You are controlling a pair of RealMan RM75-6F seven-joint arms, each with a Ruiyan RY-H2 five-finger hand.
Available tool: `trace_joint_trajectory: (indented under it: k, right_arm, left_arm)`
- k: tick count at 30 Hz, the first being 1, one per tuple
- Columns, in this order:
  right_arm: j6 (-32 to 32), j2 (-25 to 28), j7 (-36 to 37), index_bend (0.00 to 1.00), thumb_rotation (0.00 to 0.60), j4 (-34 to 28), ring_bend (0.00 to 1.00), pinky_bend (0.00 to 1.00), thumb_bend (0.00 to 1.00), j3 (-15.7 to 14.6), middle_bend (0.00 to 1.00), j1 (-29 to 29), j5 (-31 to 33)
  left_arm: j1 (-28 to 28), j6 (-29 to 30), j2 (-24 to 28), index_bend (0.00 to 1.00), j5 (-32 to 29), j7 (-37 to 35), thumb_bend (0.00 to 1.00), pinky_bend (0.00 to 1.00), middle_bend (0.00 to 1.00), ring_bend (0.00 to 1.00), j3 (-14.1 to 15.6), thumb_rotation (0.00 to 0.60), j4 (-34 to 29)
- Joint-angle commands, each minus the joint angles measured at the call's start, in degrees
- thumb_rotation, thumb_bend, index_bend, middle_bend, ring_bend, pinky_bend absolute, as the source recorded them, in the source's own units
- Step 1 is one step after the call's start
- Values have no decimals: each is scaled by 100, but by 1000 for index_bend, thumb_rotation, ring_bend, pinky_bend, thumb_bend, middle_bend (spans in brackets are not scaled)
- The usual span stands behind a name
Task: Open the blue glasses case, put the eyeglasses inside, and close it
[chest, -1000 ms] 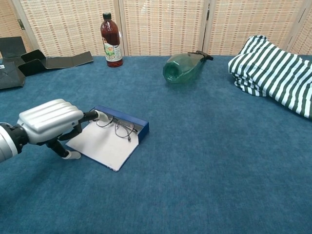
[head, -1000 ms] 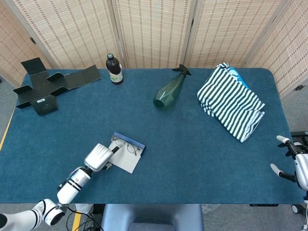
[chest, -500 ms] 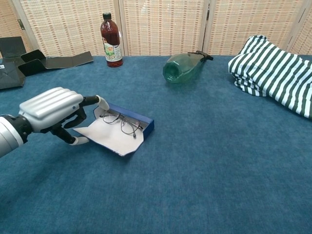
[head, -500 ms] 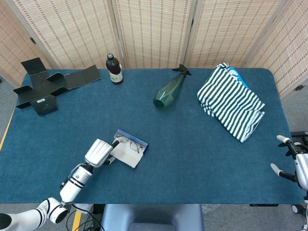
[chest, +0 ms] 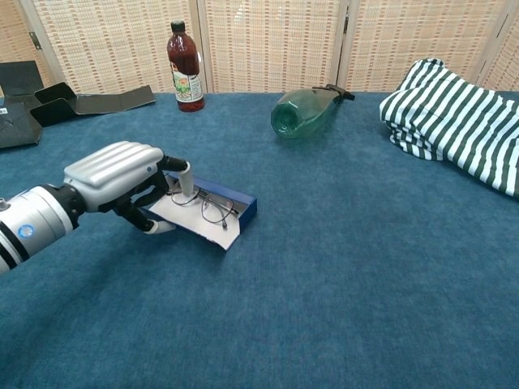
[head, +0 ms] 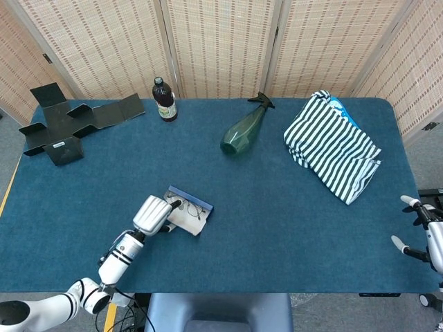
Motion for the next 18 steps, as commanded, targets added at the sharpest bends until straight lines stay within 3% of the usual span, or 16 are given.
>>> trace_joint_trajectory:
  k: [1,8,18]
  right_arm:
    - [-8,-7,26,176,600,27,501,275,188,0,352,-3,7]
    - [-50,-46,93,175,600,104,501,275,188,3,352,17,8]
    - [-49,-67,127,175,600,143,501,275,188,-1,352,13,-3]
  left_arm:
    - [-25,-26,-34,513,-9,50,293,1000,921,976,14,600,42]
    - [-20,30,86,596,68,104,455,1000,922,981,92,600,-151]
    - [39,133,397,632,212,129,488,1000,922,983,245,600,-617]
